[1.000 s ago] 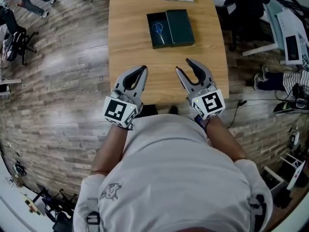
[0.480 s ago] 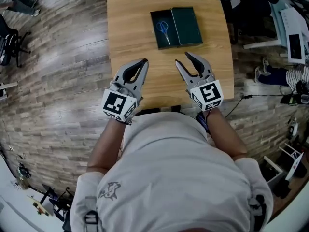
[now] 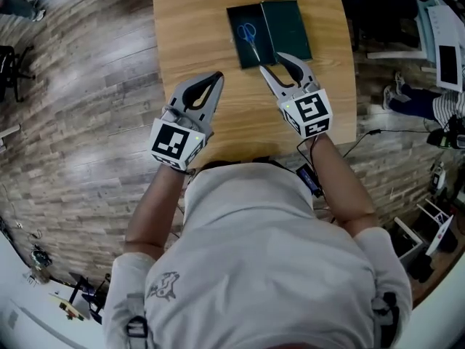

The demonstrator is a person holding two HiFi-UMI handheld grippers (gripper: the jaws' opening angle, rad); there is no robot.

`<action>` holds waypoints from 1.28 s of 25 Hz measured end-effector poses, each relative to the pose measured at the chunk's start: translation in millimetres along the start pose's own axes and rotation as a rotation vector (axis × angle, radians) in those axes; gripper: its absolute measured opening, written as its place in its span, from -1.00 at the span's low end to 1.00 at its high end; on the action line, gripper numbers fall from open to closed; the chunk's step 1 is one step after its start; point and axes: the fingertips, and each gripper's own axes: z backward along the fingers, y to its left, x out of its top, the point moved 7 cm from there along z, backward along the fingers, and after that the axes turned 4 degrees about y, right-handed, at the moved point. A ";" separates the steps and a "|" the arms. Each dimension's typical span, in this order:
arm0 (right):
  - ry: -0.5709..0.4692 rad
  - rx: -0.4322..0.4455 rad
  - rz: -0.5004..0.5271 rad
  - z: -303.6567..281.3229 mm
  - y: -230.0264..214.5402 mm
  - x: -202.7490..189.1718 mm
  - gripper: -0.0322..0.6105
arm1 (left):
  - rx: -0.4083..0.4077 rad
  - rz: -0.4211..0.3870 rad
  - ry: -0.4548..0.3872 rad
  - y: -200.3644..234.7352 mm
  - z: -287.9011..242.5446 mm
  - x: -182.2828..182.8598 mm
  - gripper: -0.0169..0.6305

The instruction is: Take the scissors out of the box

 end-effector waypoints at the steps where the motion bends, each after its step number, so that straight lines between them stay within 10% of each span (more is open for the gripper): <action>1: 0.017 0.003 0.000 -8.7 -3.5 -0.7 -0.37 | 0.001 0.003 0.004 5.7 -3.0 -1.7 -0.93; 32: 0.649 0.047 -0.276 -220.9 -87.6 -81.5 -0.38 | 0.019 0.083 0.152 109.8 -94.1 -77.4 -0.93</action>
